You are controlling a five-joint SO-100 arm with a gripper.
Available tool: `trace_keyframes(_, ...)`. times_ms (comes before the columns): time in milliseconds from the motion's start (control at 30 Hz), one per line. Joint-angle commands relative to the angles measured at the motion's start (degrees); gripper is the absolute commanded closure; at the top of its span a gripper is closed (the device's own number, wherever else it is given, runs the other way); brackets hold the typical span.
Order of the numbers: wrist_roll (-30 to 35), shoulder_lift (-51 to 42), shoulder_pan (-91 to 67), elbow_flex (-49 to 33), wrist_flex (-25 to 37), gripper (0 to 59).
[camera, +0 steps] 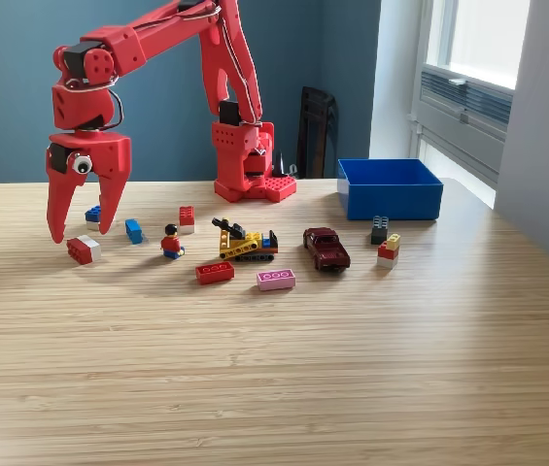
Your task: Grasp a lego block and put it in the bin.
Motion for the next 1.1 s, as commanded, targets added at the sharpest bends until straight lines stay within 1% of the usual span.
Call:
trace_keyframes(33, 0.0, -1.3, 0.7, -6.6, 1.5, 33.7)
trace_keyframes(233, 1.1, -5.3, 0.6, -8.9, 2.1, 34.4)
trace_keyframes(333, 1.8, -7.2, 0.5, -10.6, 3.4, 36.5)
trace_keyframes(367, 1.9, -7.7, 0.5, -11.3, 3.9, 38.1)
trace_keyframes(400, 2.2, -8.1, 0.5, -12.0, 4.2, 41.1)
trace_keyframes(500, 3.3, -8.7, 0.5, -12.7, 4.7, 53.8)
trace_keyframes(533, 3.6, -8.7, 0.5, -12.7, 4.7, 56.8)
trace_keyframes(567, 3.9, -8.7, 0.5, -12.7, 4.8, 58.5)
trace_keyframes(967, 4.2, -7.5, 0.2, -14.2, 6.0, 58.6)
trace_keyframes(1033, 4.8, -6.1, 0.1, -18.9, 10.3, 58.6)
trace_keyframes(1100, 4.9, -1.9, -2.4, -20.6, 12.0, 58.6)
